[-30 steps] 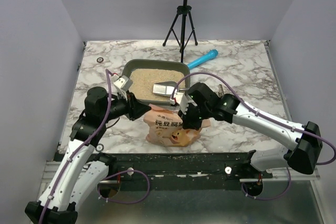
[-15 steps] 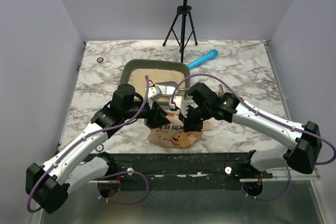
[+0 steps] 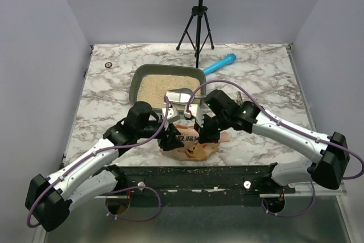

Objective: Fill the litter box with clean litter

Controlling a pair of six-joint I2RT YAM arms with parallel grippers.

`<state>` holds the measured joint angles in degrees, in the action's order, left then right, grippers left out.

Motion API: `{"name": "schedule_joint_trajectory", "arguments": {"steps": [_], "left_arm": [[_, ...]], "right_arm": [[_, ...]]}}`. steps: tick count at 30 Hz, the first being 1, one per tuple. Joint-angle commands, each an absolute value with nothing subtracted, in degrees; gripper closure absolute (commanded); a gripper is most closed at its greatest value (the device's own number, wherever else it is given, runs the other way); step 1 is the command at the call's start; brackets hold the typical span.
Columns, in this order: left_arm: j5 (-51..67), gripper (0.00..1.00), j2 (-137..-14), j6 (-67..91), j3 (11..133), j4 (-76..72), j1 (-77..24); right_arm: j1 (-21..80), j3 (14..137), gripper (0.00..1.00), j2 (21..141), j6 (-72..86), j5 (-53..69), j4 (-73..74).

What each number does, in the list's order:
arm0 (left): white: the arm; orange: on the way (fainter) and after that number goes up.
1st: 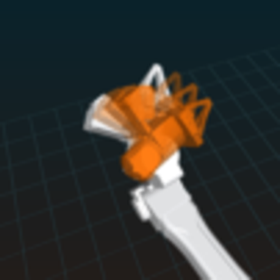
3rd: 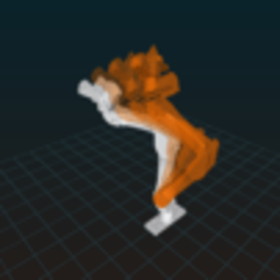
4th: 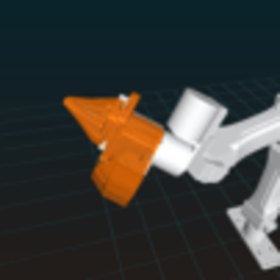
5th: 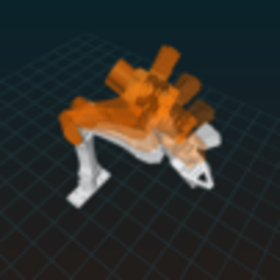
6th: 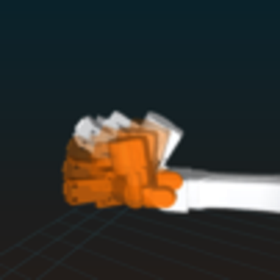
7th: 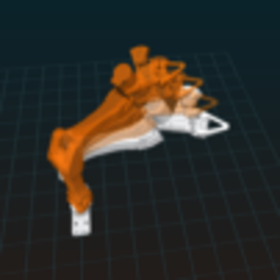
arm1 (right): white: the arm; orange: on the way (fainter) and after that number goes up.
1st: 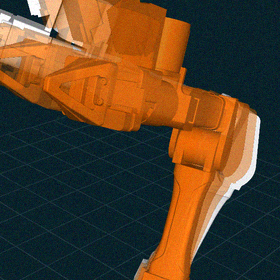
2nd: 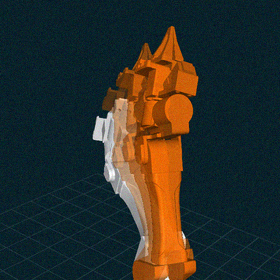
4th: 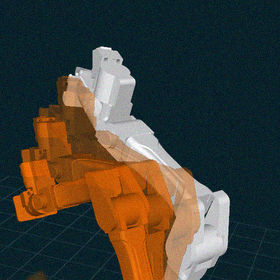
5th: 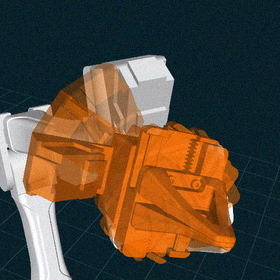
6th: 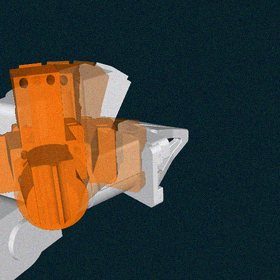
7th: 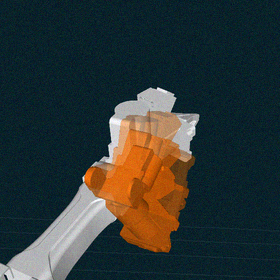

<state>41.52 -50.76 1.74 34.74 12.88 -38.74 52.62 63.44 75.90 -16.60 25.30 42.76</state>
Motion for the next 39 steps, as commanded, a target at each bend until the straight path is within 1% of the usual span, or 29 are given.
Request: {"name": "schedule_joint_trajectory", "arguments": {"steps": [1, 3, 5, 6, 8, 9, 12, 17, 23, 26, 31, 36, 37, 38, 39], "left_arm": [[37.9, 0.39, -52.7, 0.9, 33.7, 11.3, -39.5], [37.2, 0.42, -54.6, 1.2, 33.7, 10.8, -39.6], [36.2, 0.52, -57.1, 1.7, 34.2, 10.5, -39.5], [35.8, 0.63, -58.8, 1.8, 34.6, 10.5, -39.5], [35.7, 0.89, -62.1, 1.6, 36.1, 11.2, -39.5], [35.2, 0.99, -63.4, 1.6, 36.7, 11.5, -39.2], [33.9, 1.0, -63.7, 0.8, 37.6, 11.1, -39.0], [27.6, 1.0, -57.1, -3.2, 41.1, 11.9, -39.0], [25.1, 1.0, -51.6, -5.7, 46.8, 14.1, -39.1], [23.3, 1.0, -50.4, -6.5, 45.1, 13.1, -39.1], [23.5, 1.0, -51.6, -2.7, 36.7, 7.4, -39.0], [22.9, 1.0, -54.2, -0.4, 35.2, 7.1, -39.2], [22.5, 1.0, -54.5, 1.5, 35.3, 7.6, -39.1], [22.2, 1.0, -54.7, 1.7, 35.4, 7.9, -39.1], [21.9, 1.0, -54.6, 2.0, 35.2, 7.9, -39.1]], "right_arm": [[51.9, 63.0, 1.0, 72.9, -16.3, 29.2, 38.9], [51.5, 62.6, 0.99, 72.5, -16.0, 29.4, 38.6], [51.1, 62.3, 0.99, 71.8, -15.9, 29.4, 38.4], [50.9, 62.1, 1.0, 71.2, -15.9, 29.4, 38.3], [50.4, 61.6, 1.0, 70.0, -15.7, 29.2, 37.8], [50.1, 61.4, 1.0, 69.5, -15.5, 29.2, 37.4], [49.0, 61.8, 1.0, 70.0, -15.4, 28.9, 37.1], [46.4, 64.0, 1.0, 72.5, -15.9, 27.0, 37.1], [43.9, 68.9, 1.0, 75.1, -17.5, 25.3, 37.7], [43.9, 70.8, 0.99, 77.5, -17.8, 25.1, 38.5], [43.9, 70.1, 0.99, 82.1, -18.5, 24.3, 38.4], [43.9, 68.8, 0.99, 84.2, -17.6, 24.7, 37.3], [43.9, 69.3, 0.99, 84.5, -16.9, 24.6, 37.4], [43.9, 69.6, 0.95, 84.6, -16.5, 24.2, 37.9], [43.9, 70.1, 0.88, 84.6, -16.3, 24.1, 38.4]]}}
